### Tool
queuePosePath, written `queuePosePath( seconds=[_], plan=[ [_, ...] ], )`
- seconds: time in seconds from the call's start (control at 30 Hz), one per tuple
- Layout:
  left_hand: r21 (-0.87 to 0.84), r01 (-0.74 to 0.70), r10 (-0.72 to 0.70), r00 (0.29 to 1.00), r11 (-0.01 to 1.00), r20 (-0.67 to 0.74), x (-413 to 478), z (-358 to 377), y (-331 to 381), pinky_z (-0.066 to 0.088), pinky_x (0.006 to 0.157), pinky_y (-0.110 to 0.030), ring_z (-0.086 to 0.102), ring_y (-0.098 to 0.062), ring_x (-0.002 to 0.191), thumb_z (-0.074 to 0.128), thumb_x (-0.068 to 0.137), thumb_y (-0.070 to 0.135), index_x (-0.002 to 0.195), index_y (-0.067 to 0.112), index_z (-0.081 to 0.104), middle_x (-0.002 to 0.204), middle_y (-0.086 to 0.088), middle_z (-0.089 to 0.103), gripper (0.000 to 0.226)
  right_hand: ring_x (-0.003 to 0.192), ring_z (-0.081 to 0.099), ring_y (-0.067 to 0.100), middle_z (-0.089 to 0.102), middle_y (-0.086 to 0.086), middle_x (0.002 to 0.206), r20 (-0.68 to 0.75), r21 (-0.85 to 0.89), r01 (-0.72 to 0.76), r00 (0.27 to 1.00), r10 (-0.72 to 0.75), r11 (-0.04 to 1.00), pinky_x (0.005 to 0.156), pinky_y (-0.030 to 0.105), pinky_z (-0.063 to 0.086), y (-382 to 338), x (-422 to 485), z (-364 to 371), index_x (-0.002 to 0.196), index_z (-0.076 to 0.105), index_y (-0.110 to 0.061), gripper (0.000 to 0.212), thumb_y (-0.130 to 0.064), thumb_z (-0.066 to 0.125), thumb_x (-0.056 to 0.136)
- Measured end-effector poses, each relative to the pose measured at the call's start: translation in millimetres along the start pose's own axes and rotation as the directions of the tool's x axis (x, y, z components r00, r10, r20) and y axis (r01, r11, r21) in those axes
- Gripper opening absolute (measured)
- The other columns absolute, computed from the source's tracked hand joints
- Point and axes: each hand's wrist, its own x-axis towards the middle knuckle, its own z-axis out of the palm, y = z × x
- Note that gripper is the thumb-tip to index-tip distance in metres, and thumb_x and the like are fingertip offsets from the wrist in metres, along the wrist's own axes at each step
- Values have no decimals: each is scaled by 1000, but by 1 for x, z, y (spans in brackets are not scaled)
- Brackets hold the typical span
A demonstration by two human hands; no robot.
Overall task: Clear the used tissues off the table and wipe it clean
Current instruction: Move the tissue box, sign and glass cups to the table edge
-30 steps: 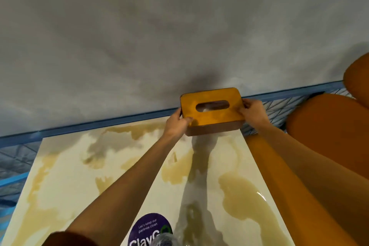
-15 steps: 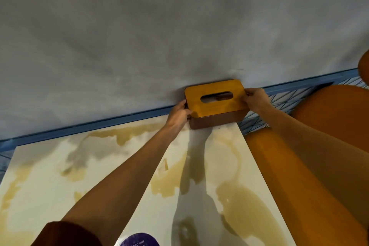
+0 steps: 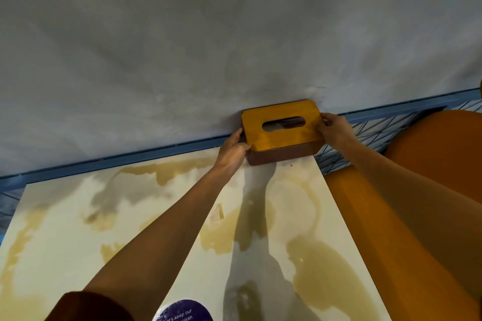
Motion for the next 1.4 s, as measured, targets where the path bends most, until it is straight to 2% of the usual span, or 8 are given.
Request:
queuePosePath(
  seconds=[0.17,0.3,0.53,0.83,0.97,1.13,1.27,1.4],
  plan=[
    [110,-44,52,997,993,-64,-17,-9,-8,39,111,-45,44,-22,133,50,98,9,144,22,42,146,1,46,48,133,42,35,40,16,148,-70,-44,48,996,-51,998,107,46,38,-4,-17,-2,147,34,-13,54,-34,48,100],
    [132,-95,108,990,987,-96,-43,-28,-14,50,99,-40,57,-23,117,55,94,6,126,21,57,129,0,60,35,125,46,27,45,9,140,-149,-38,284,946,-286,958,99,37,42,-21,-58,4,136,49,-16,40,-23,56,96],
    [120,-139,149,986,983,-72,-137,-79,-28,52,72,-30,70,-21,83,51,92,-2,106,11,67,96,-5,74,25,93,61,10,67,-3,102,110,149,423,891,-440,894,74,12,47,-56,-172,51,103,68,-14,12,-16,62,93],
    [381,-174,177,984,908,28,-268,-133,-88,56,73,-30,69,-14,69,60,88,1,93,24,70,78,4,73,25,85,63,7,70,-5,90,630,197,339,675,-384,920,73,22,50,-41,-302,97,94,70,-25,9,-19,68,87],
    [546,-155,177,984,824,12,-314,-156,-130,51,83,-27,63,0,89,65,86,22,104,32,67,94,16,71,20,110,51,3,54,-12,123,727,42,503,577,-371,863,89,23,42,-28,-357,109,132,51,-31,56,-47,70,82],
    [832,-157,79,988,532,135,-347,-170,-171,28,107,-28,31,-7,134,57,69,62,143,37,34,147,18,35,82,136,30,14,22,-10,153,761,-165,688,544,-353,706,110,33,33,-14,-388,128,152,11,-34,109,-66,70,66],
    [858,-170,48,985,485,167,-358,-176,-199,30,110,-32,19,-12,143,70,67,57,149,40,16,157,15,16,99,138,31,19,17,-5,157,766,-275,739,555,-324,615,110,34,34,-4,-397,144,153,7,-31,111,-55,73,67],
    [818,-198,86,980,540,180,-355,-180,-206,51,83,-25,40,-10,124,71,66,41,144,41,25,142,16,29,91,121,45,13,35,-9,141,732,-278,722,586,-347,633,93,27,47,-5,-395,152,145,28,-31,90,-44,71,67]
  ],
)
